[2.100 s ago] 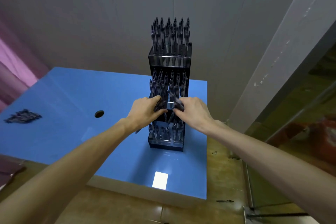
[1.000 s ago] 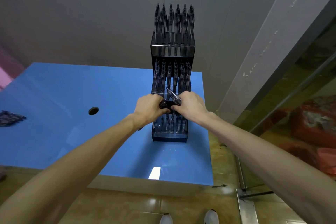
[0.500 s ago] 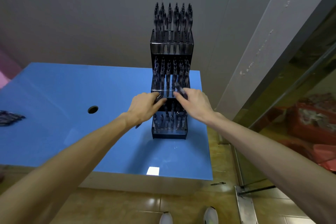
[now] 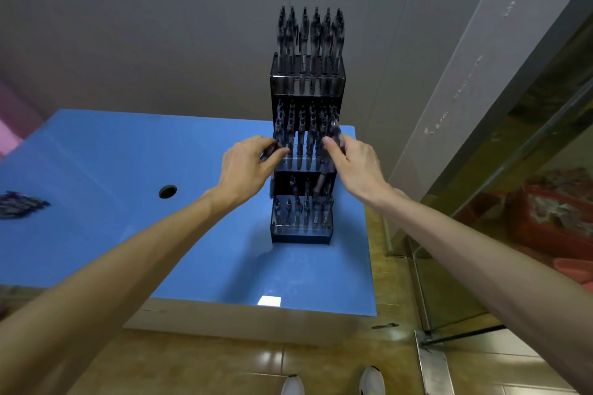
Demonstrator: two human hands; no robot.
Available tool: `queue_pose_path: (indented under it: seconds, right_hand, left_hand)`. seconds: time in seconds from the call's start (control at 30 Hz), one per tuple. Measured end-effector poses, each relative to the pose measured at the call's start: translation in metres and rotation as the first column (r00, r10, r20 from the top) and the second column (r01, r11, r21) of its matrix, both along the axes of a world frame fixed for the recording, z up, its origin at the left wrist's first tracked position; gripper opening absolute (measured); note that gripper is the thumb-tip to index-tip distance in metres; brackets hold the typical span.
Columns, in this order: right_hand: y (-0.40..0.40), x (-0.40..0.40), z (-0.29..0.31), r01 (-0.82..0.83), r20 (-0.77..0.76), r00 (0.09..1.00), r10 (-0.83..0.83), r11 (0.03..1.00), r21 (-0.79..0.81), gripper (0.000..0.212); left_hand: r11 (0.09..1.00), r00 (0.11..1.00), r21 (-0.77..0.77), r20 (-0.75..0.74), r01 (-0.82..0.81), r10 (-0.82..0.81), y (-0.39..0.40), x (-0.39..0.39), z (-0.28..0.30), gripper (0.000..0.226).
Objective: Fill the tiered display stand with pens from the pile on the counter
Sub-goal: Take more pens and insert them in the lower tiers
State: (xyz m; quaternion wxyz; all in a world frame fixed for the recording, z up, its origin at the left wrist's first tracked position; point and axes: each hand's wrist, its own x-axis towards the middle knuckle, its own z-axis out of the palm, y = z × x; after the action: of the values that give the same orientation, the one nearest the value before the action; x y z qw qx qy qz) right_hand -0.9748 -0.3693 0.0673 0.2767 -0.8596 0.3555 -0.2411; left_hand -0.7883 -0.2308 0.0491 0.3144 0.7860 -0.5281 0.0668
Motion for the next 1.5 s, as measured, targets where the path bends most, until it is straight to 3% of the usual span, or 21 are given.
queue_pose_path:
  seconds: [0.3, 0.43, 0.73, 0.97, 1.23, 1.5]
  right_hand:
    - [0.001, 0.001, 0.003, -0.075, -0.025, 0.997, 0.074, 0.995, -0.058, 0.030]
    - [0.002, 0.003, 0.009, -0.151, -0.101, 0.985, 0.144, 0.986, -0.069, 0.019]
    - [0.012, 0.004, -0.006, -0.250, -0.410, 0.890, 0.197, 0.965, -0.081, 0.026]
    - [0.012, 0.016, -0.011, -0.249, -0.473, 0.860, 0.190, 0.966, -0.064, 0.027]
    - [0.013, 0.025, -0.015, -0.310, -0.602, 0.778, 0.179, 0.943, -0.120, 0.027]
    - [0.003, 0.007, -0.012, -0.161, -0.383, 0.919, 0.096, 0.977, -0.141, 0.024]
  left_hand:
    - [0.990, 0.995, 0.109, 0.028, 0.095, -0.098, 0.002, -0.002, -0.004, 0.026]
    - [0.968, 0.987, 0.222, 0.083, 0.114, -0.135, 0.002, -0.004, -0.010, 0.034]
    - [0.934, 0.990, 0.335, 0.020, 0.122, -0.136, 0.001, -0.009, -0.019, 0.037]
    - [0.879, 0.997, 0.471, -0.006, 0.069, -0.076, -0.009, -0.012, -0.024, 0.029]
    - [0.908, 0.999, 0.419, -0.048, 0.029, -0.010, -0.012, -0.012, -0.026, 0.040]
    - [0.965, 0.999, 0.262, -0.027, 0.025, -0.019, -0.010, -0.018, -0.024, 0.029]
